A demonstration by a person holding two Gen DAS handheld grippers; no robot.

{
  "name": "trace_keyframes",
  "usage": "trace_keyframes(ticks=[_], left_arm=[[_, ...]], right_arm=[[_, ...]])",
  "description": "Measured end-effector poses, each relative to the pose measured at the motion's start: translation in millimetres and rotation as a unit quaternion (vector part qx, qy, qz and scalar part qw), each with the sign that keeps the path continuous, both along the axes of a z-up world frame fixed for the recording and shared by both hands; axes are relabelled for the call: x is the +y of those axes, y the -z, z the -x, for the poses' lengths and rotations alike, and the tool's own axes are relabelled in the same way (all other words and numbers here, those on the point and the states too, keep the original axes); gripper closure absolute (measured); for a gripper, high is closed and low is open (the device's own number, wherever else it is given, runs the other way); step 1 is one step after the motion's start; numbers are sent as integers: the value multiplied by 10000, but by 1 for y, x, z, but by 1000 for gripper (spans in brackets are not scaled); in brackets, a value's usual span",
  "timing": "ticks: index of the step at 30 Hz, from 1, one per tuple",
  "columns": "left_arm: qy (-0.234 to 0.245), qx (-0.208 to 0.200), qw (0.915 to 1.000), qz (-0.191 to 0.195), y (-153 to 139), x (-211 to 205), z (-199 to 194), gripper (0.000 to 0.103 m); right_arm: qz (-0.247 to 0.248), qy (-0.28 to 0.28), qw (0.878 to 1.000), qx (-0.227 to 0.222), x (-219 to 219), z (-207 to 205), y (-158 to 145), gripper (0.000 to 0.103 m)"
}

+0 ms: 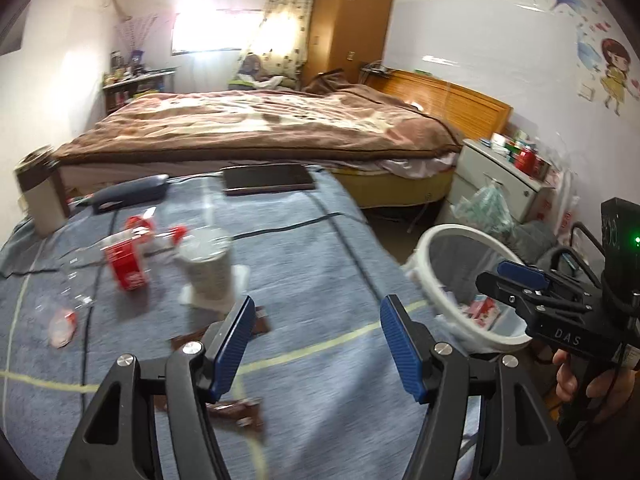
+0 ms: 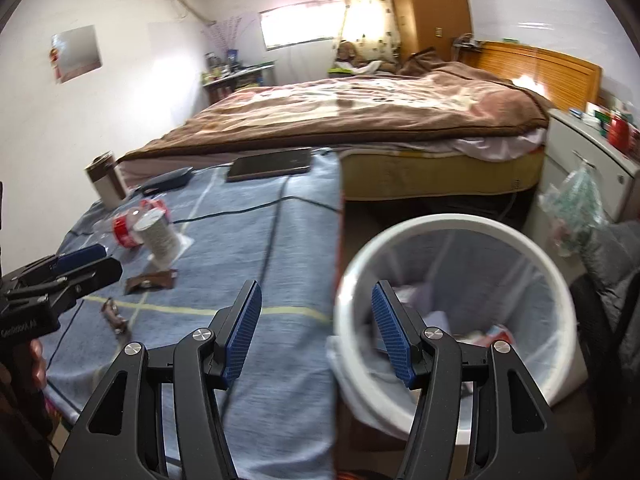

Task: Collect trash
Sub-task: 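Move both grippers back to the table toward the cups, then grasp the clear plastic cup with the left gripper while the right gripper grasps the white yogurt cup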

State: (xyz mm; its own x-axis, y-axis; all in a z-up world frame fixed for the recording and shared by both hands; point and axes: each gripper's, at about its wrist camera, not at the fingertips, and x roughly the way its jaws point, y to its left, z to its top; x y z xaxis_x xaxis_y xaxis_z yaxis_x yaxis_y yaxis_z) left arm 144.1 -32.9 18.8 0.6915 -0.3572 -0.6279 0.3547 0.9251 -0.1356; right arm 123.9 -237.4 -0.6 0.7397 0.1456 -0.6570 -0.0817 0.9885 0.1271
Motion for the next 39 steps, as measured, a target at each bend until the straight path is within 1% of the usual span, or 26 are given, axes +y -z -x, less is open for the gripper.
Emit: trace_keyframes(ticks=[6, 9, 13, 16, 19, 26, 30, 39], left_arm=[[-419, 171, 9989, -135, 15, 36, 4, 36], [-631, 228, 9973, -287, 24, 49, 9, 35], [-845, 376, 9954, -240, 33, 69, 10, 35], [-1072, 369, 9932, -278, 34, 86, 10, 34], [-1336, 368, 9902, -196, 34, 109, 7, 34], [-1744, 359, 9839, -142, 36, 150, 0, 33], [-1913, 394, 9807, -54, 37, 171, -7, 33], [-2226, 495, 9736, -59, 45, 203, -32, 33]], right_arm=[[-2, -293, 9995, 63, 23, -4, 5, 44], [0, -407, 9991, 82, 32, -7, 6, 44], [36, -576, 9983, 92, 46, -11, 7, 44], [2, -713, 9974, 114, 59, -17, 8, 44], [17, -899, 9959, 101, 77, -23, 10, 44], [64, -1280, 9917, 124, 115, -41, 14, 44], [12, -1355, 9906, 185, 131, -54, 18, 44], [73, -1487, 9884, 284, 156, -76, 26, 43]])
